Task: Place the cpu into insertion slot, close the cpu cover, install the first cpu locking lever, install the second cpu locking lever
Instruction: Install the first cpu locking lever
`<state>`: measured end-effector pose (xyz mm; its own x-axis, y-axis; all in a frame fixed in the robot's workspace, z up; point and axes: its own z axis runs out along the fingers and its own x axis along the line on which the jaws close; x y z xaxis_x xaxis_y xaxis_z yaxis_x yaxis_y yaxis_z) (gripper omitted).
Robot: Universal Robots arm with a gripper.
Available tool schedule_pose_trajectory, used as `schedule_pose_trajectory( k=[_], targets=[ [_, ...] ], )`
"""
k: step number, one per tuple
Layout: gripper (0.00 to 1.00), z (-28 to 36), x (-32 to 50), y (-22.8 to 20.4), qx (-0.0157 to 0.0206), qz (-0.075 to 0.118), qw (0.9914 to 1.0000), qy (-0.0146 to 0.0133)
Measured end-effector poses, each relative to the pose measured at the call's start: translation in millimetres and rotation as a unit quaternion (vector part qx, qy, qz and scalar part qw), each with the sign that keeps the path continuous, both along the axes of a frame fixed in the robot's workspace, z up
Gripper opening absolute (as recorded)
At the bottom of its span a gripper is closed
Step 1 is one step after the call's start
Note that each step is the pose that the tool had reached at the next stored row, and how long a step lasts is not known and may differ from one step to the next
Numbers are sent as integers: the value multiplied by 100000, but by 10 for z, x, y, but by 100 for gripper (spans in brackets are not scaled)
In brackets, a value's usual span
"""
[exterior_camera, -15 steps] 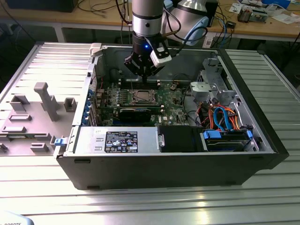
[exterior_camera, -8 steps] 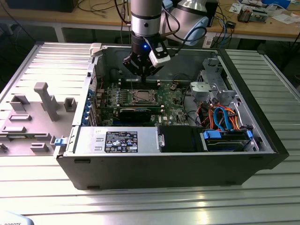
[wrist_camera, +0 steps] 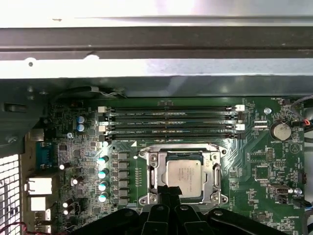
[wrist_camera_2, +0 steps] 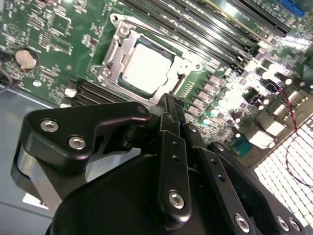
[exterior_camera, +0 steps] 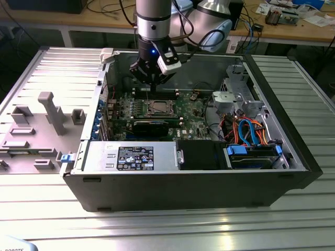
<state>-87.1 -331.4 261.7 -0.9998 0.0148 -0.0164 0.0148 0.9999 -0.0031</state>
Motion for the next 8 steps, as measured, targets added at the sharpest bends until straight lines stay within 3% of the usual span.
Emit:
schedule_pose_trajectory(
  k=[8],
  targets=[
    [11, 0, -52, 0, 0, 1, 100000, 2]
  ],
)
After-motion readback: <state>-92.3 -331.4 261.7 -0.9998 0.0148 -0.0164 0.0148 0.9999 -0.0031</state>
